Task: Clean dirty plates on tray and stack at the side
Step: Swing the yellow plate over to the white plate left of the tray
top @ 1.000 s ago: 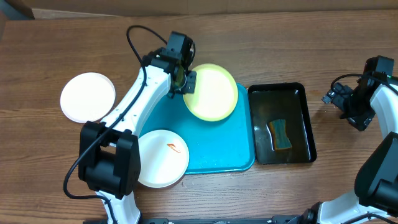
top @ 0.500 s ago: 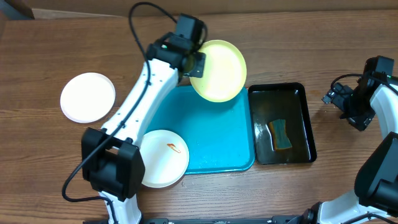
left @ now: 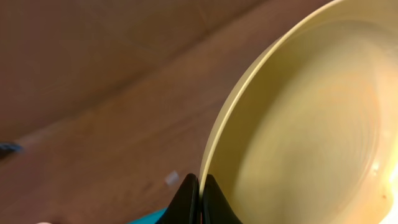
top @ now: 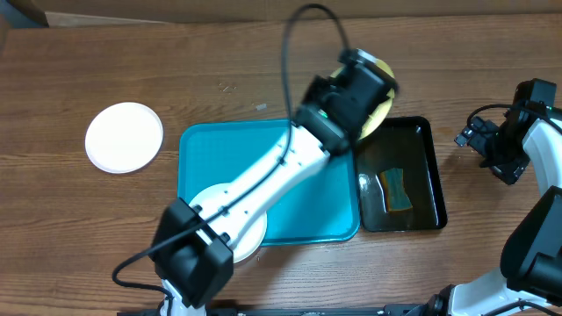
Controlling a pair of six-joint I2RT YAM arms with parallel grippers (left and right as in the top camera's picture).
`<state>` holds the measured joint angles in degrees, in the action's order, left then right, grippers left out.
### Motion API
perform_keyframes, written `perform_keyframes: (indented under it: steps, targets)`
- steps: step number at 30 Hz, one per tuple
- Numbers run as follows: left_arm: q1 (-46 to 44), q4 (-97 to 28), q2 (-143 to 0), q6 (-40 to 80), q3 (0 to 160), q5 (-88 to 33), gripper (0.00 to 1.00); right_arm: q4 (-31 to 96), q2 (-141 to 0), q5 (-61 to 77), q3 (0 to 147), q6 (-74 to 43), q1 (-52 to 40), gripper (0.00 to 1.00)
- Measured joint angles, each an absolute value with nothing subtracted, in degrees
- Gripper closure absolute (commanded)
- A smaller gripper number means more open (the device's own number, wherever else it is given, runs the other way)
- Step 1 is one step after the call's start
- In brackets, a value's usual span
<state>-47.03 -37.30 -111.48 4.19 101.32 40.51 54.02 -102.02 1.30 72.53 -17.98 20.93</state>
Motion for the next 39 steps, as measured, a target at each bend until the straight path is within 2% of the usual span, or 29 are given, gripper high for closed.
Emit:
perform_keyframes:
  steps: [5,12,20,27,30,33,36,39]
  targets:
    - [-53.2,-29.4,-111.5,-4.2,101.4,52.4,0.96,54.0,-102.0,1.3,72.5,-17.9,20.9,0.00]
    - [-58.8,-19.7,-111.5,-16.5,101.4,63.2,0.96,54.0,-102.0,1.3,72.5,-17.9,20.9,0.00]
    - [-60.4,-9.9,-111.5,-26.9,101.5,67.4,0.96,54.0,-102.0,1.3,72.5,-18.0,20.9,0.00]
    - [-60.4,-8.0,-111.5,-30.0,101.5,68.2,0.96,54.0,-102.0,1.3,72.5,-17.9,20.9,0.00]
    - [-60.4,-11.4,-111.5,-26.8,101.7,68.1,0.96,54.0,-102.0,1.3,72.5,-18.0,20.9,0.00]
    - [-60.4,-23.2,-111.5,-18.7,102.2,65.9,0.96,54.0,-102.0,1.3,72.5,-18.0,20.9,0.00]
    - [-59.5,-35.2,-111.6,-8.1,102.3,58.1,0.96,54.0,-102.0,1.3,72.5,-18.0,20.9,0.00]
    - [-57.1,-41.2,-111.8,2.8,102.3,48.5,0.96,54.0,-102.0,1.3,72.5,-18.0,20.9,0.00]
